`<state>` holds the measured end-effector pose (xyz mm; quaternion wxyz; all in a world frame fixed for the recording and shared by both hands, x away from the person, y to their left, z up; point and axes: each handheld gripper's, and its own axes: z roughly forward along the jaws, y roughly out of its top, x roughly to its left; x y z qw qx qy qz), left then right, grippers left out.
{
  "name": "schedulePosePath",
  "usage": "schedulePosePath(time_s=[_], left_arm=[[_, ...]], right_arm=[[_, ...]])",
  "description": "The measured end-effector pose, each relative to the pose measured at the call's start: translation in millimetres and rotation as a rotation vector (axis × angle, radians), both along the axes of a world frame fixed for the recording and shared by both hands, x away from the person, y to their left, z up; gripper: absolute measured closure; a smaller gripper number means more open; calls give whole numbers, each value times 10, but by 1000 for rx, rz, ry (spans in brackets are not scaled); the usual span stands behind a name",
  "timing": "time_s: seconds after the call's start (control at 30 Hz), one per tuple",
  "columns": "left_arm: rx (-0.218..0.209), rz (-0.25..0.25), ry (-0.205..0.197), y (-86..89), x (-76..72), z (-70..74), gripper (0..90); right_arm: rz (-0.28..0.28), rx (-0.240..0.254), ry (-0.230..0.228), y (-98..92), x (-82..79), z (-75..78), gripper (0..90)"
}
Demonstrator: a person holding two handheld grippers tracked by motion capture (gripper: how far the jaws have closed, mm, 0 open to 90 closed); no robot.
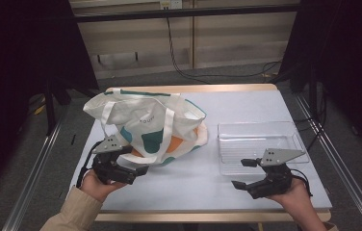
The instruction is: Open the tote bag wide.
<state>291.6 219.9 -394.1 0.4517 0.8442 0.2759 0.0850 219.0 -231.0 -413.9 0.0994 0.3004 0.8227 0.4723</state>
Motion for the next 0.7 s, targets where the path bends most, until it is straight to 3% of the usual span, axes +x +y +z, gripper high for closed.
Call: schedulePosePath(time_s=[0.17, 0.3, 0.5, 0.7], left_arm=[[2, 5, -5, 18, 12, 33, 60], [4, 8, -13, 45, 49, 61, 64], [15, 6, -13, 41, 74, 60, 70], [14, 8, -7, 55, 106, 72, 71]], right_arm=[[9, 10, 2, 61, 69, 51, 247], [28, -32, -6, 144, 137, 101, 300], [31, -26, 2, 197, 211, 175, 326], [32, -48, 17, 236, 305, 209, 273]])
